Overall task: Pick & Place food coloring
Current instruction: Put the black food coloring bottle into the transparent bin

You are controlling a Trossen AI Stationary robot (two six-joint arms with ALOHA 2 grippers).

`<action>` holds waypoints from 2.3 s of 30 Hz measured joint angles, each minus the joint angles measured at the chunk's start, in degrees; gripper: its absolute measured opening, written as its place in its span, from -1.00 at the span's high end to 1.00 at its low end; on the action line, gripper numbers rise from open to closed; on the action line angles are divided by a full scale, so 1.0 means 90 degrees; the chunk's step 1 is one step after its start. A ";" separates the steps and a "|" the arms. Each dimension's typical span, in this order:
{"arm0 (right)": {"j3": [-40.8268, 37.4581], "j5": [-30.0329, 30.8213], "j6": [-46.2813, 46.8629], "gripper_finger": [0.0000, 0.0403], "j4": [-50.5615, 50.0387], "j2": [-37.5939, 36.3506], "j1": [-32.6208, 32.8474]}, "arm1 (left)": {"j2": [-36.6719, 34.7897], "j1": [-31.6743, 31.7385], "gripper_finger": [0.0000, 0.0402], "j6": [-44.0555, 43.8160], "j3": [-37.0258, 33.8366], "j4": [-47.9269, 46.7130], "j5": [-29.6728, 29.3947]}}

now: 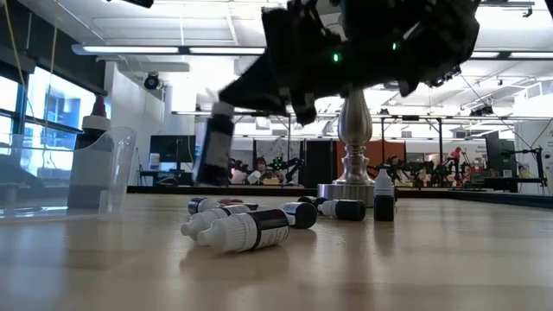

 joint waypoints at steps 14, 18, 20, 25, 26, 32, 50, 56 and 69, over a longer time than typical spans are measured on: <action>0.2199 0.0262 -0.0794 0.84 -0.2123 -0.0007 0.0706 | -0.0014 0.0000 0.62 0.0001 0.0000 0.0289 -0.0846; 0.2335 0.0296 -0.0794 0.82 -0.2168 -0.0007 0.0724 | -0.0024 0.0000 0.62 -0.0002 0.0000 0.0333 -0.1151; 0.2342 0.0215 -0.0793 0.83 -0.2092 -0.0007 0.0732 | -0.0024 0.0000 0.62 0.0000 0.0000 0.0335 -0.1331; 0.2358 -0.0180 -0.0679 0.84 -0.1563 0.0175 0.0718 | -0.0024 0.0000 0.62 0.0084 0.0000 0.0341 -0.2027; 0.2365 -0.0272 -0.0668 0.83 -0.1391 0.0295 0.0699 | -0.0024 0.0000 0.62 0.0144 0.0010 0.0334 -0.2184; 0.2529 -0.0199 -0.0664 0.83 -0.1110 0.0874 0.0607 | -0.0022 0.0000 0.62 0.0228 0.0266 0.0335 -0.2572; 0.4131 0.0199 -0.0875 0.81 -0.3360 0.1829 0.0433 | -0.0022 0.0000 0.62 0.0712 0.0605 0.0281 -0.2271; 0.4117 0.0147 -0.0792 0.78 -0.3494 0.1882 0.0355 | -0.0022 0.0000 0.62 0.0681 0.0605 0.0279 -0.2234; 0.4122 0.0110 -0.0418 0.56 -0.3899 0.1865 0.0114 | -0.0022 0.0000 0.62 0.0663 0.0605 0.0282 -0.2149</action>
